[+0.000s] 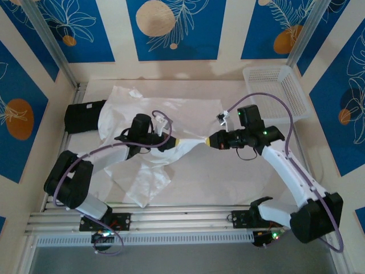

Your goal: Fold the inside-out t-shirt

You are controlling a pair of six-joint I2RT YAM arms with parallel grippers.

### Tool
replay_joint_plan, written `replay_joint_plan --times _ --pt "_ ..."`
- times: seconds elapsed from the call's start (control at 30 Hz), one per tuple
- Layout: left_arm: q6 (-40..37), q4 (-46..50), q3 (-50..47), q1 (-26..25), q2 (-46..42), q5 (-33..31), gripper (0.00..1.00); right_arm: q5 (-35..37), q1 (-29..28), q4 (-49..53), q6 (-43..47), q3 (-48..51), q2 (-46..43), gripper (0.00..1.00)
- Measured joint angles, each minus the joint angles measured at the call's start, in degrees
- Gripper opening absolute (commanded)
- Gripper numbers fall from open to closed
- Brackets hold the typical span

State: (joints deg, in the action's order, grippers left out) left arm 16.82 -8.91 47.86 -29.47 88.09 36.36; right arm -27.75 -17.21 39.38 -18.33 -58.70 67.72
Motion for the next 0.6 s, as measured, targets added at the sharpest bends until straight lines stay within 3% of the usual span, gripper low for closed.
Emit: replay_joint_plan --times 0.2,0.37,0.5,0.6 --pt "-1.0 4.1 4.4 0.1 6.7 -2.6 0.00 -4.8 5.3 -3.9 -0.2 -8.8 24.3 0.02" --pt "-1.9 6.7 8.3 1.3 12.7 -4.8 0.00 -2.1 7.2 -4.3 0.7 -22.3 42.0 0.06" --pt "-1.9 6.8 10.5 2.7 15.2 -5.4 0.00 3.3 7.3 -3.0 1.9 -28.6 48.4 0.17" --pt "-1.7 7.0 12.0 3.3 16.3 -5.6 0.00 9.6 6.3 -2.3 2.9 -28.5 48.5 0.27"
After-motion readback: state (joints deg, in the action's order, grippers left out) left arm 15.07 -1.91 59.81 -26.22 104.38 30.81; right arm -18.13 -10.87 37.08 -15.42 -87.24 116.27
